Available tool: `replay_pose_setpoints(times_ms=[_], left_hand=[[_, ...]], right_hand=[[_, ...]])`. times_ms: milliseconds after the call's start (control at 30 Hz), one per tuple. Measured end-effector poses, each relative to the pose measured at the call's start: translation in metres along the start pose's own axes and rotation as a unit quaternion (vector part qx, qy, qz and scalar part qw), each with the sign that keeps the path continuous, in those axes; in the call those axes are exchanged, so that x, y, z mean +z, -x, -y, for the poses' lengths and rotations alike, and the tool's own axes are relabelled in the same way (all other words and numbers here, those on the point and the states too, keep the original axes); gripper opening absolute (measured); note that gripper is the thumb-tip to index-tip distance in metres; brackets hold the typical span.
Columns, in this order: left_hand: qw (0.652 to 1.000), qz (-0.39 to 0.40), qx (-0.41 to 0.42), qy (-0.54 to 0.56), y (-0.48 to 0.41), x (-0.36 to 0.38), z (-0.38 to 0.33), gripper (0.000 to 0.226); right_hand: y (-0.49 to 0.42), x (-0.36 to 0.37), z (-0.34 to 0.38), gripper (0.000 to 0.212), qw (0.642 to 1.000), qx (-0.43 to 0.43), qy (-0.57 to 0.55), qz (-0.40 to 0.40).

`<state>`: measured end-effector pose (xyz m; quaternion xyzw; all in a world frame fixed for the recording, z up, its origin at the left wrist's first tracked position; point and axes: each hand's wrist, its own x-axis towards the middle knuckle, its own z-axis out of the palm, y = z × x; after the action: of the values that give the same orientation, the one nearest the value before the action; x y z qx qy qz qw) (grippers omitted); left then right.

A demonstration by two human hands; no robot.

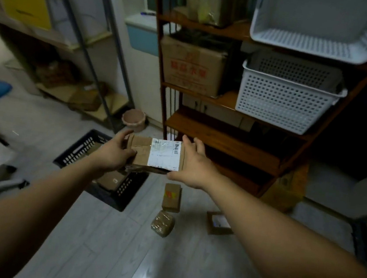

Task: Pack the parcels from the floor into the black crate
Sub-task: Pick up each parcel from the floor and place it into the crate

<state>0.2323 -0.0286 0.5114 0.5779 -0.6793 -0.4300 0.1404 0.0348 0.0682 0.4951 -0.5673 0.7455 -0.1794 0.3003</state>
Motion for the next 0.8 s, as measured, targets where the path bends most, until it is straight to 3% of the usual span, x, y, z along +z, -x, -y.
replay_pose_setpoints(times_ms=[133, 267, 500, 800], left_hand=[[0.997, 0.041, 0.042, -0.053, -0.002, -0.076, 0.023, 0.081], [0.975, 0.037, 0.141, -0.166, -0.003, -0.149, 0.048, 0.105], [0.93, 0.009, 0.195, -0.311, -0.044, -0.242, 0.089, 0.097], [0.933, 0.008, 0.176, -0.315, -0.131, -0.295, 0.103, 0.098]], right_hand=[[-0.022, 0.024, 0.066, 0.103, 0.998, -0.019, 0.041, -0.033], [-0.046, 0.054, 0.137, 0.09, 0.997, -0.031, 0.036, -0.057], [-0.081, 0.086, 0.223, 0.094, 0.997, -0.037, 0.018, -0.069], [-0.182, 0.102, 0.259, 0.101, 0.997, -0.06, 0.034, -0.046]])
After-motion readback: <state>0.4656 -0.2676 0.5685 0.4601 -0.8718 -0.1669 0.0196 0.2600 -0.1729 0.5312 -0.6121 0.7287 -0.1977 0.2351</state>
